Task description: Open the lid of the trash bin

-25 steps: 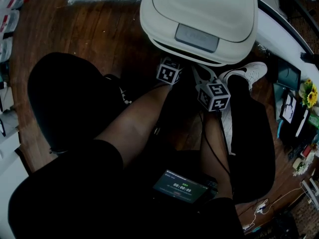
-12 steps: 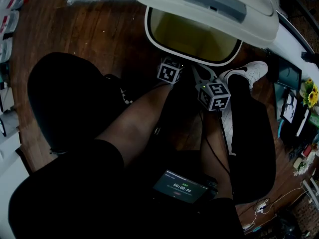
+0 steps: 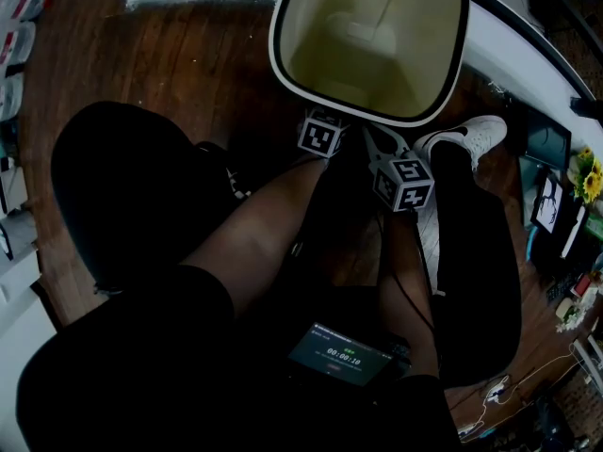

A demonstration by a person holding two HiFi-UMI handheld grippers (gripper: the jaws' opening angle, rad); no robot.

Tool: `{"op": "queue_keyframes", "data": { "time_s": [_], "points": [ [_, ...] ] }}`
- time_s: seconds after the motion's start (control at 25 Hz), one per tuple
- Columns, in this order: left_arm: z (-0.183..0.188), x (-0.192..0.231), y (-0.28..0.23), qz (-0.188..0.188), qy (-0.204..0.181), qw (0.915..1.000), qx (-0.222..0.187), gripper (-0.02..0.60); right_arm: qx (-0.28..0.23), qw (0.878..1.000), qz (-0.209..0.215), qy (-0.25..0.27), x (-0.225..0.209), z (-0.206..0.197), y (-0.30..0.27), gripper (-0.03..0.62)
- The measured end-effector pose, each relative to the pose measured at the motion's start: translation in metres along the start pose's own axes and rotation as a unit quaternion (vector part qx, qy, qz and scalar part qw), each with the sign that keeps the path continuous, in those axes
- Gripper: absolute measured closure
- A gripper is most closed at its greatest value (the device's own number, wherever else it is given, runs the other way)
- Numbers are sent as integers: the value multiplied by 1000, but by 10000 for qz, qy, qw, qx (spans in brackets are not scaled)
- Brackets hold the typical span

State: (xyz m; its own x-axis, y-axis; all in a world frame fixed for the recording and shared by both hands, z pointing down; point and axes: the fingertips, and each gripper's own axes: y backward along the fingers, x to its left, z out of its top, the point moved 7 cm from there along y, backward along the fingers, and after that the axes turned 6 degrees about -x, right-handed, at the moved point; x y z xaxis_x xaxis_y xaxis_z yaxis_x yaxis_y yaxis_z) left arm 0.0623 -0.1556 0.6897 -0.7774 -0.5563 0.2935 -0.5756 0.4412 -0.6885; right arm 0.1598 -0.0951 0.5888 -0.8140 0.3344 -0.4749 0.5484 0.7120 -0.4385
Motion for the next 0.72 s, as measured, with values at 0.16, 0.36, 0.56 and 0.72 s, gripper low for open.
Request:
{"op": "queue_keyframes", "data": {
  "time_s": [0.16,0.36,0.56,0.72],
  "points": [
    [0,-1,-2,-3,1,10000,23,550,-14,10000,-12,72,-1,0,-1,569],
    [4,-2,2,-15,36,10000,61,549,-25,9998,-68,178,-3,1,-1,569],
    [1,-5,1,-127,123,9998,123,549,0,9999,-67,144,-3,-1,-1,569],
    [4,-2,2,-67,43,10000,-12,549,30,9998,-90,171,-1,-1,0,569]
  ]
}}
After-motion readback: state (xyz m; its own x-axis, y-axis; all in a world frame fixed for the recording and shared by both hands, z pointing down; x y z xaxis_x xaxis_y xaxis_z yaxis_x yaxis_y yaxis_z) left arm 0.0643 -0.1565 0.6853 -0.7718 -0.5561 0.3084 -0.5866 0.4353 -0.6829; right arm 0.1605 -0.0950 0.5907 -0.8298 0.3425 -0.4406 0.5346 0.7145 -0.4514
